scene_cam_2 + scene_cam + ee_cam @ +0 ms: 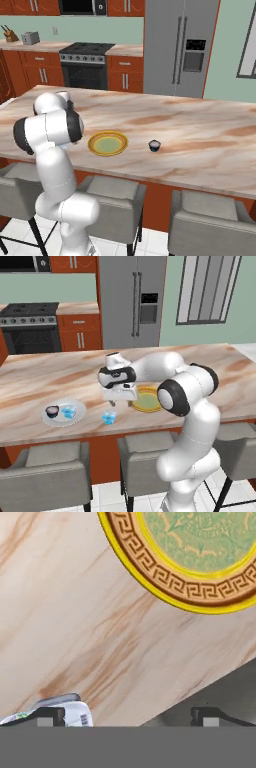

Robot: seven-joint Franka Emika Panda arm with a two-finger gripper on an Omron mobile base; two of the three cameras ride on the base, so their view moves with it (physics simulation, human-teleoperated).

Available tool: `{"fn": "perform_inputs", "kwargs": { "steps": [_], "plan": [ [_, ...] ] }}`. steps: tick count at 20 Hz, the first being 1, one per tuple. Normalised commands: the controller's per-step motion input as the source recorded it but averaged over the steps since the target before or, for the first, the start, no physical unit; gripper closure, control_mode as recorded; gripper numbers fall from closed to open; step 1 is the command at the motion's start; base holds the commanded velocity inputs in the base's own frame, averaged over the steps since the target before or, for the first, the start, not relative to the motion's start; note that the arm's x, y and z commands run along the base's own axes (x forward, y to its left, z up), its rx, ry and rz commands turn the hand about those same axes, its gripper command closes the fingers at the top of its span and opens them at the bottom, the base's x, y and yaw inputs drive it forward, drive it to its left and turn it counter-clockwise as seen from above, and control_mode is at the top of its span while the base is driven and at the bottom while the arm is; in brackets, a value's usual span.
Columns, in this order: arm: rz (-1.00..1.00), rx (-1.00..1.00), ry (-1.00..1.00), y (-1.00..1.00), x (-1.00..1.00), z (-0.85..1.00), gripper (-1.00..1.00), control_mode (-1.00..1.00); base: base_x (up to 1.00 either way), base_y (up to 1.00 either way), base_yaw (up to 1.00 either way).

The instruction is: Place two yogurt containers on each plate.

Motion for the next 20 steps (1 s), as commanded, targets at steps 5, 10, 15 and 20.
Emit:
{"fn": "perform_inputs", "kwargs": {
  "steps": [5, 10, 15, 20],
  "plan": [
    [-0.01, 0.23, -0.16, 0.17, 0.01, -0.32, -1.0, -1.0, 0.0, 0.0, 0.0],
    [0.0, 0.12, -0.23, 0.06, 0.0, -0.33, -1.0, -1.0, 0.0, 0.0, 0.0],
    [0.0, 0.01, -0.16, 0.04, 0.0, -0.2, -1.0, -1.0, 0.0, 0.0, 0.0],
    [0.0, 0.0, -0.06, 0.18, 0.0, -0.01, -1.0, -1.0, 0.0, 0.0, 0.0]
  ]
}}
